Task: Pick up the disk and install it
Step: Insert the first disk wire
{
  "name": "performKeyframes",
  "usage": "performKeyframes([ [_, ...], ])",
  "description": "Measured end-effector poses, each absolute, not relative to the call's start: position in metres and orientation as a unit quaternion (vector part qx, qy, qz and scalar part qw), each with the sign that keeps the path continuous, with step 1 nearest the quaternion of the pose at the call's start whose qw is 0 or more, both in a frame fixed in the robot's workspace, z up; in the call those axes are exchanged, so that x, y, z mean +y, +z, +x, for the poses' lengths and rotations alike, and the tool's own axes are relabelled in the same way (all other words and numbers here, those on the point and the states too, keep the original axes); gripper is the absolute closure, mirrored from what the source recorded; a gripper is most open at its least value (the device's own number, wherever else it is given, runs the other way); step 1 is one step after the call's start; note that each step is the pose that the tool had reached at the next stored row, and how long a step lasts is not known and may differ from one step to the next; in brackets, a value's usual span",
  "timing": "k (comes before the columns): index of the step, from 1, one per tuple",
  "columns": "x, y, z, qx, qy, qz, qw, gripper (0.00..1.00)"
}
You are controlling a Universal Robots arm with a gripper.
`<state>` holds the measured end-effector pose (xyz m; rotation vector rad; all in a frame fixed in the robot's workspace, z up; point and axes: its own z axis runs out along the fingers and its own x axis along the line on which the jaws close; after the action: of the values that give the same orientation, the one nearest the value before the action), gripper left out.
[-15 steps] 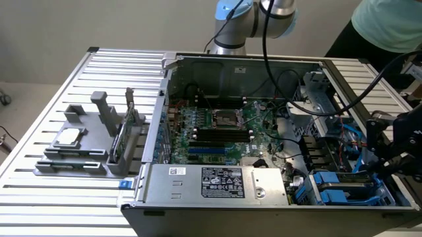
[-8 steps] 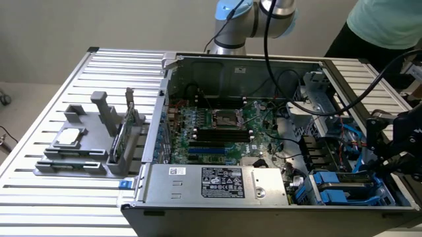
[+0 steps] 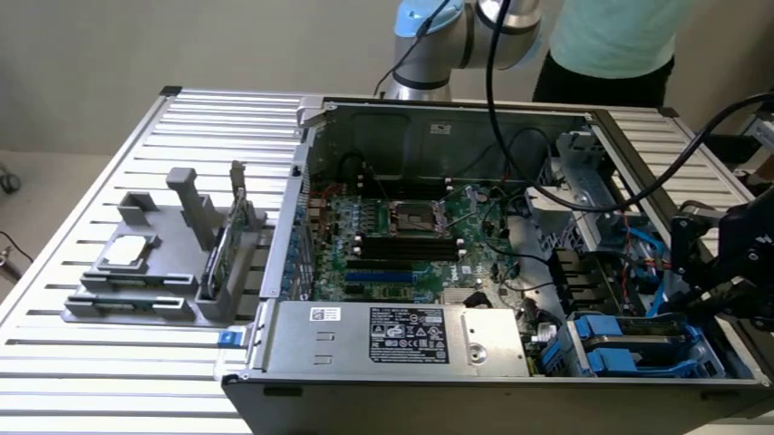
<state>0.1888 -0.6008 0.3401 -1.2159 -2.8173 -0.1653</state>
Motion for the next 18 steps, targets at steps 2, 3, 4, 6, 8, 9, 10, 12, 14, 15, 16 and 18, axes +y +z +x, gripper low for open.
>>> performKeyframes([
  [2, -0.5996, 0.3392, 0.1893, -0.916, -0.054, -0.396, 0.036, 0.76],
  [3, -0.5994, 0.3384, 0.1897, -0.916, -0.054, -0.396, 0.037, 0.76],
  [4, -0.5992, 0.3381, 0.1905, -0.916, -0.054, -0.396, 0.037, 0.76],
  [6, -0.599, 0.3377, 0.1921, -0.916, -0.053, -0.397, 0.039, 0.76],
  [8, -0.5989, 0.3376, 0.1927, -0.915, -0.053, -0.398, 0.04, 0.76],
  [9, -0.5989, 0.3376, 0.1928, -0.915, -0.053, -0.398, 0.041, 0.76],
  [10, -0.5989, 0.338, 0.1929, -0.915, -0.053, -0.399, 0.041, 0.76],
  [12, -0.599, 0.3398, 0.1928, -0.914, -0.052, -0.4, 0.044, 0.76],
  [14, -0.599, 0.3431, 0.1928, -0.913, -0.052, -0.402, 0.046, 0.76],
  [15, -0.5989, 0.3445, 0.1928, -0.912, -0.051, -0.403, 0.046, 0.76],
  [16, -0.5989, 0.3448, 0.1929, -0.912, -0.051, -0.405, 0.047, 0.76],
  [18, -0.5989, 0.3449, 0.193, -0.911, -0.05, -0.407, 0.05, 0.76],
])
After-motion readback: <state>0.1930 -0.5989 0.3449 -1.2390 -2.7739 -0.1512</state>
